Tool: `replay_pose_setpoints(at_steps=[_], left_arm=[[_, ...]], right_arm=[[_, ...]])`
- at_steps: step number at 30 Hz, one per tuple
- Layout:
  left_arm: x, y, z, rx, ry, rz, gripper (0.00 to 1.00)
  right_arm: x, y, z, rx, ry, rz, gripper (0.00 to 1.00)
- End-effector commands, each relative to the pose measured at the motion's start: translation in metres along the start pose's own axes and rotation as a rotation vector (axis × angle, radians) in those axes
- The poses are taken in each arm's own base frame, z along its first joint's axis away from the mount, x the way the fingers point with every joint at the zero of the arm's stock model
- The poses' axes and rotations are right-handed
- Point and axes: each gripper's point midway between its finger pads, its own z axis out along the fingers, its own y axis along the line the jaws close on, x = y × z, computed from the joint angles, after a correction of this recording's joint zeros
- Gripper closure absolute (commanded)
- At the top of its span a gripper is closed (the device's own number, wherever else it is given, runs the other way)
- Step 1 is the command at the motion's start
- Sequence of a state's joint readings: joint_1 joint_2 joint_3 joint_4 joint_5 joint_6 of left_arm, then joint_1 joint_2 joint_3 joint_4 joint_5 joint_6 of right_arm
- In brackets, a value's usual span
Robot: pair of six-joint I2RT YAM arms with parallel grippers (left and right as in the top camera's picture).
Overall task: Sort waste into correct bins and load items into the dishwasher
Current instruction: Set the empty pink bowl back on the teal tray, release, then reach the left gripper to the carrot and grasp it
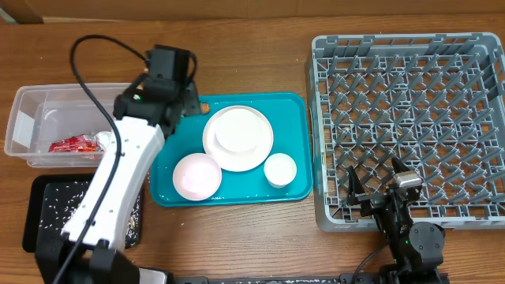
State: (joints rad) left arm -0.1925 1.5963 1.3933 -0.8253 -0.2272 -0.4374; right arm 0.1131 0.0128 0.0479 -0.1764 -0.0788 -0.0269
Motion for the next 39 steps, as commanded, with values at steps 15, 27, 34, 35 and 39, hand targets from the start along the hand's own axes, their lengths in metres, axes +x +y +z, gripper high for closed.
replay_pose_setpoints(at_steps=[15,27,34,35,39], left_arm=[[0.049,-0.030,0.143,-0.036,0.208,-0.580,0.49],[0.048,-0.050,0.162,0.051,0.226,-0.616,0.73],[0.056,-0.043,0.161,0.016,0.250,-0.607,0.73],[0.056,-0.042,0.161,0.011,0.246,-0.608,0.66],[0.052,-0.034,0.163,-0.018,0.217,-0.606,0.58]], right_arm=[[-0.004,0.002,-0.001,-0.010,-0.016,-0.005,0.00],[-0.004,0.002,-0.001,-0.010,-0.016,-0.006,0.00],[-0.004,0.002,-0.001,-0.010,-0.016,-0.006,0.00],[-0.004,0.002,-0.001,-0.010,-0.016,-0.005,0.00],[-0.004,0.002,-0.001,-0.010,-0.016,-0.006,0.00]])
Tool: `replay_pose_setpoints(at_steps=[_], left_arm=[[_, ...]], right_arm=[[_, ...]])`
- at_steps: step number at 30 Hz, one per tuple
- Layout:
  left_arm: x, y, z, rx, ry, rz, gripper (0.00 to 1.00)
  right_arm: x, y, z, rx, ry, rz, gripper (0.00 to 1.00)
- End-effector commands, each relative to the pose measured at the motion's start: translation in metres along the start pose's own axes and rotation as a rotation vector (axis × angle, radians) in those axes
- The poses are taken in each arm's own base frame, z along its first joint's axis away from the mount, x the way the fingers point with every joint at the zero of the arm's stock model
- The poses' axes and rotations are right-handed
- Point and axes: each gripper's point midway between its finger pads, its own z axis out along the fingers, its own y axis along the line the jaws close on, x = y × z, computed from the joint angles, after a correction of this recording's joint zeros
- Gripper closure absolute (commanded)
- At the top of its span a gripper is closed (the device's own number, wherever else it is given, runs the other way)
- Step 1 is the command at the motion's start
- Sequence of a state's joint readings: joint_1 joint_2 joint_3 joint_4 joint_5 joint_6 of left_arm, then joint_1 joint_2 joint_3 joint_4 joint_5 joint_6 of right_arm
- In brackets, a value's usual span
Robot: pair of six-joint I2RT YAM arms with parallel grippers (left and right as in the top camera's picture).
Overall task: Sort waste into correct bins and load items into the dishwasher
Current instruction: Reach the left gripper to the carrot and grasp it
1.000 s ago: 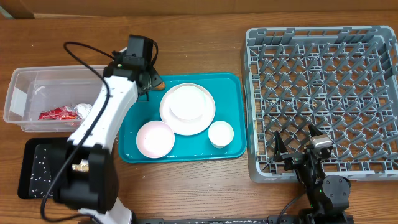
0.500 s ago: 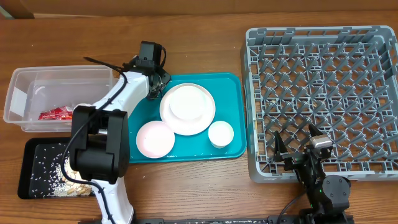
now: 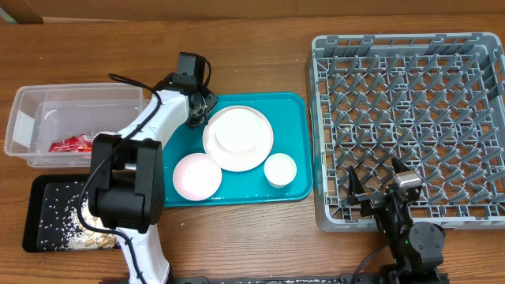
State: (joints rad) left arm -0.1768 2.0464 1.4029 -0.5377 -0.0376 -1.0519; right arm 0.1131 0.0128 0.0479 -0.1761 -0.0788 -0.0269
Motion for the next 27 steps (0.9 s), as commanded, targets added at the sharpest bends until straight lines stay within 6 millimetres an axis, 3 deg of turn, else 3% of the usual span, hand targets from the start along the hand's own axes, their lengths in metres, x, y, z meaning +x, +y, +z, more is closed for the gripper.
replay_pose_setpoints(at_steps=[1,6,13,19,27], left_arm=[[-0.008,0.010,0.004,-0.044,-0.042,-0.006,0.57],[-0.016,0.015,0.003,-0.072,-0.082,-0.007,0.51],[-0.022,0.018,0.002,-0.092,-0.119,-0.006,0.57],[-0.013,0.033,0.006,-0.136,-0.093,0.000,0.64],[-0.008,0.033,-0.005,-0.137,-0.057,-0.002,0.58]], right_arm=[[-0.004,0.002,-0.001,-0.010,-0.016,-0.005,0.00],[-0.004,0.002,-0.001,-0.010,-0.016,-0.005,0.00],[-0.004,0.002,-0.001,-0.010,-0.016,-0.005,0.00],[-0.004,0.002,-0.001,-0.010,-0.016,-0.005,0.00],[-0.004,0.002,-0.001,-0.010,-0.016,-0.005,0.00]])
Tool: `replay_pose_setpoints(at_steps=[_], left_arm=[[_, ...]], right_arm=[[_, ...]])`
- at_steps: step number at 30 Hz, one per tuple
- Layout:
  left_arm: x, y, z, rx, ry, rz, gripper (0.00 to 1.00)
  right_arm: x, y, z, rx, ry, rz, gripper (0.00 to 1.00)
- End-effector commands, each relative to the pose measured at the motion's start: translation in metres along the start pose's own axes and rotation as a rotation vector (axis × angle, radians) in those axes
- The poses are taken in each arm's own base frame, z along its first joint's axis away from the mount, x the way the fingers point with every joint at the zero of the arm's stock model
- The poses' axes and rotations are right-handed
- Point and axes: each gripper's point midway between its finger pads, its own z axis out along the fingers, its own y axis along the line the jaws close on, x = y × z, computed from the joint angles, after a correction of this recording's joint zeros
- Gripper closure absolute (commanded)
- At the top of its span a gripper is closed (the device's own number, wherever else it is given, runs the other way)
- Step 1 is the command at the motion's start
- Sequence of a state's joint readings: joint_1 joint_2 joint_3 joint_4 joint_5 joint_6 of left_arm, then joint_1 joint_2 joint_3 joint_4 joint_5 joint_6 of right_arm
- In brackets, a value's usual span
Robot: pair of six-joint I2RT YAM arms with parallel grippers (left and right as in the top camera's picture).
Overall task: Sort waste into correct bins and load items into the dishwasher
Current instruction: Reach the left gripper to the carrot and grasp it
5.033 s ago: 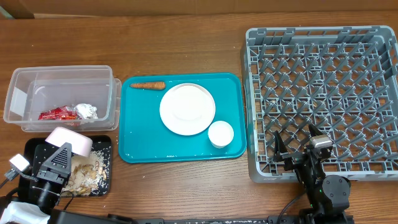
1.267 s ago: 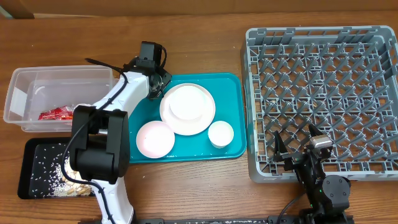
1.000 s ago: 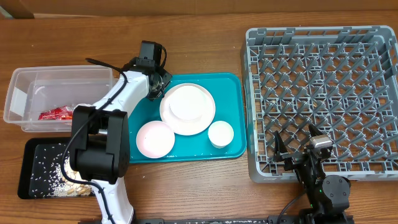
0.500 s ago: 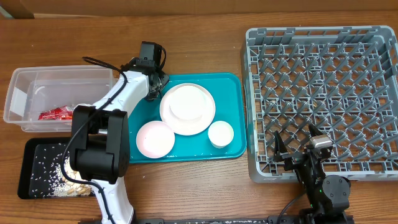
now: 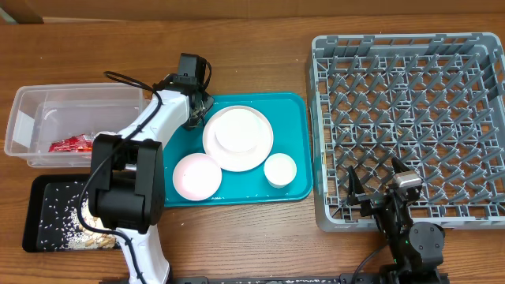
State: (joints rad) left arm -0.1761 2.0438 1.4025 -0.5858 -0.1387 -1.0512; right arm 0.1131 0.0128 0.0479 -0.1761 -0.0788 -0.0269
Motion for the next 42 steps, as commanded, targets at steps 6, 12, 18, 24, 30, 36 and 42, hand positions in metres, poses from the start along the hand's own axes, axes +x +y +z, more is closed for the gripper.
replay_pose_setpoints(at_steps=[6,12,18,24,30,36,42], left_arm=[[-0.009,0.006,-0.028,-0.002,-0.022,0.025,0.52],[-0.021,-0.003,-0.047,0.042,-0.071,0.077,0.46],[-0.025,0.005,-0.036,-0.009,-0.106,0.122,0.39],[-0.016,0.021,-0.004,-0.091,-0.075,0.135,0.37],[-0.019,0.034,0.009,-0.147,-0.081,0.145,0.39],[-0.020,0.034,0.009,-0.149,-0.077,0.225,0.49],[-0.020,0.034,0.009,-0.151,-0.072,0.292,0.64]], right_arm=[[-0.004,0.002,-0.001,-0.010,-0.016,-0.005,0.00],[-0.004,0.002,-0.001,-0.010,-0.016,-0.005,0.00],[-0.004,0.002,-0.001,-0.010,-0.016,-0.006,0.00],[-0.004,0.002,-0.001,-0.010,-0.016,-0.005,0.00],[-0.004,0.002,-0.001,-0.010,-0.016,-0.005,0.00],[-0.004,0.002,-0.001,-0.010,-0.016,-0.005,0.00],[-0.004,0.002,-0.001,-0.010,-0.016,-0.005,0.00]])
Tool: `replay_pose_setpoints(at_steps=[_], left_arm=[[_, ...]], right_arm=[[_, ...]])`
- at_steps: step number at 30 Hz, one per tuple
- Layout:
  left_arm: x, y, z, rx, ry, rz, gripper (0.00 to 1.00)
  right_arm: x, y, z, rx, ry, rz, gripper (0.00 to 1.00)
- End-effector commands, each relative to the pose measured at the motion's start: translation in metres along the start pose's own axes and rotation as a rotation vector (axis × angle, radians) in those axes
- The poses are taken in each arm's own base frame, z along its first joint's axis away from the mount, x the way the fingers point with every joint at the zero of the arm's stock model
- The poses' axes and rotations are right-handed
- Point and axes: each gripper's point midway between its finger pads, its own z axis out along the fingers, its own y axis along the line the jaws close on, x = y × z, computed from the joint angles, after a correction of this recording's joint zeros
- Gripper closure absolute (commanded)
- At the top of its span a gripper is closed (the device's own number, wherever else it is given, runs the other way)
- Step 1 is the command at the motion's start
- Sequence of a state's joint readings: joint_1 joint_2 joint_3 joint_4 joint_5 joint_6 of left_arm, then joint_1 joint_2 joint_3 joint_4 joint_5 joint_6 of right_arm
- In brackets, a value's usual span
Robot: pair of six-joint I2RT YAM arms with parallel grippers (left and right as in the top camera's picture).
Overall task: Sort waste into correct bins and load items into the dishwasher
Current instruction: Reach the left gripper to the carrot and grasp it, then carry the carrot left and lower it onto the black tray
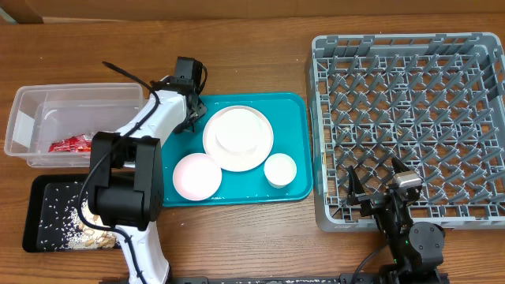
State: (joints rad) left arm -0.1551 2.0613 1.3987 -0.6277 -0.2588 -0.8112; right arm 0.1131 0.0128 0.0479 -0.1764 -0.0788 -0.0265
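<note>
A teal tray [293,118] holds a large white plate [225,156] with a smaller plate [241,131] stacked on it, a pale pink bowl [196,175] and a small white cup [280,170]. My left gripper [188,118] points down at the tray's far left corner, just left of the large plate's rim. Its fingers are hidden under the wrist. My right gripper [377,188] stands open and empty at the near edge of the grey dishwasher rack [410,118].
A clear plastic bin [31,118] at the left holds a red wrapper [72,144]. In front of it, a black tray [47,213] carries scattered food scraps [85,229]. My left arm crosses over the black tray's right end.
My left gripper has shifted a little to the left, from the large plate's rim toward the tray's left edge. The dishes and my right arm have not moved.
At first my left arm was raised over the bin and black tray, its wrist above the tray's far left corner. Then the gripper was low at the large plate's left rim and stayed there. Now it sits slightly further left. Nothing on the tray has moved.
</note>
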Motion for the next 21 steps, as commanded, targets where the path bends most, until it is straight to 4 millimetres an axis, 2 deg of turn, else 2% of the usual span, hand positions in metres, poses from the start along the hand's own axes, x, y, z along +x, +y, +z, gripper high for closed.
replay_pose_setpoints(at_steps=[1,4,10,15,21], left_arm=[[-0.002,0.005,0.003,-0.021,-0.011,0.075,0.69],[-0.002,0.004,0.001,-0.019,-0.006,0.104,0.82],[0.002,0.004,-0.016,-0.012,0.052,0.126,0.93],[-0.007,-0.001,-0.053,0.039,0.044,0.117,0.95],[-0.019,-0.010,-0.116,0.183,-0.005,0.093,0.93]], right_arm=[[-0.004,0.002,-0.001,-0.010,-0.016,-0.006,0.00],[-0.004,0.002,-0.001,-0.010,-0.016,-0.006,0.00],[-0.004,0.002,-0.001,-0.010,-0.016,-0.006,0.00],[-0.004,0.002,-0.001,-0.010,-0.016,-0.006,0.00],[-0.004,0.002,-0.001,-0.010,-0.016,-0.006,0.00]])
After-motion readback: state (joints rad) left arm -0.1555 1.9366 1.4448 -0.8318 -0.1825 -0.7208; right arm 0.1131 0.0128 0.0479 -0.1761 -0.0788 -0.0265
